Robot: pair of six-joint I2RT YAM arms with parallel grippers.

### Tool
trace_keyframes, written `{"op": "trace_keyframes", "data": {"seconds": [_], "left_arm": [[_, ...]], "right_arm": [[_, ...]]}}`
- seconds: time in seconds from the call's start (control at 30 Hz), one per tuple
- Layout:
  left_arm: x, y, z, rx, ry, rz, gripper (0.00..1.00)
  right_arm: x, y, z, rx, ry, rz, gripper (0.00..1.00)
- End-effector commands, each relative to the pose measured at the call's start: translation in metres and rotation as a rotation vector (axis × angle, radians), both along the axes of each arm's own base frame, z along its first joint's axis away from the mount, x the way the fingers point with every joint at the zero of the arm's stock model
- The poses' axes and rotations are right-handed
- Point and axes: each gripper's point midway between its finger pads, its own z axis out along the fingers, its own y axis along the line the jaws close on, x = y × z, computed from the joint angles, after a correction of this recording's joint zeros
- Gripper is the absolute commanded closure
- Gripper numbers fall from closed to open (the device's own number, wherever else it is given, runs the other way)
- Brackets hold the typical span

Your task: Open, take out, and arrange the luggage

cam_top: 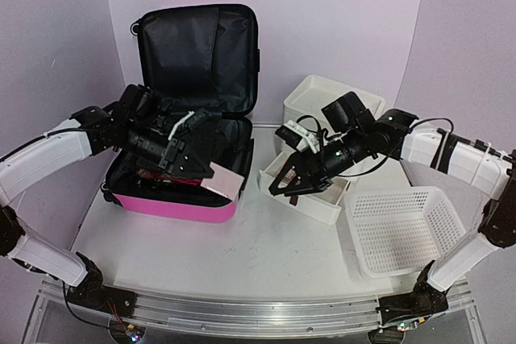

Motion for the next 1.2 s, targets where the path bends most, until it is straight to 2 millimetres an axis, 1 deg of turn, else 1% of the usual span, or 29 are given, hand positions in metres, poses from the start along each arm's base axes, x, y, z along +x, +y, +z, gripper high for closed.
{"op": "trace_keyframes", "data": {"seconds": [0.0,0.07,0.17,0.2,0.33,0.43,0.53,0.63,0.83,0.9,0.93,0.97,1.07,1.13,1.17], "left_arm": [[-0.031,-0.029,0.01,-0.088,-0.095,-0.154,0.99],[-0.038,-0.038,0.001,-0.08,-0.059,-0.2,1.0],[-0.045,-0.048,-0.004,-0.08,-0.047,-0.25,1.0],[-0.047,-0.051,-0.003,-0.085,-0.048,-0.266,1.0],[-0.049,-0.058,0.002,-0.102,-0.061,-0.296,1.0],[-0.049,-0.061,0.003,-0.11,-0.055,-0.312,1.0],[-0.052,-0.063,0.006,-0.124,-0.047,-0.335,1.0],[-0.053,-0.064,0.006,-0.129,-0.047,-0.347,1.0],[-0.053,-0.065,0.004,-0.126,-0.056,-0.353,1.0],[-0.05,-0.064,0.0,-0.102,-0.062,-0.339,0.99],[-0.049,-0.063,-0.002,-0.088,-0.067,-0.33,0.96],[-0.046,-0.063,-0.004,-0.073,-0.082,-0.314,0.89],[-0.031,-0.055,-0.011,-0.021,-0.11,-0.244,0.67],[-0.017,-0.042,-0.01,-0.007,-0.105,-0.178,0.5],[-0.005,-0.032,-0.008,-0.003,-0.111,-0.127,0.43]], "right_arm": [[-0.034,0.036,0.042,0.187,0.002,0.228,0.08],[-0.04,0.042,0.04,0.194,0.014,0.262,0.1],[-0.043,0.047,0.036,0.196,0.029,0.288,0.15],[-0.043,0.048,0.033,0.195,0.044,0.295,0.18],[-0.045,0.053,0.032,0.209,0.082,0.323,0.41],[-0.045,0.053,0.029,0.208,0.08,0.33,0.53],[-0.045,0.055,0.026,0.205,0.085,0.33,0.54],[-0.042,0.057,0.022,0.198,0.09,0.327,0.62],[-0.038,0.06,0.018,0.191,0.071,0.315,0.83],[-0.035,0.059,0.015,0.176,0.061,0.299,0.92],[-0.035,0.059,0.014,0.172,0.06,0.294,0.96],[-0.034,0.058,0.013,0.167,0.058,0.288,0.98],[-0.032,0.053,0.006,0.14,0.028,0.262,1.0],[-0.028,0.046,-0.002,0.096,-0.003,0.226,1.0],[-0.025,0.039,-0.008,0.052,-0.026,0.21,1.0]]}}
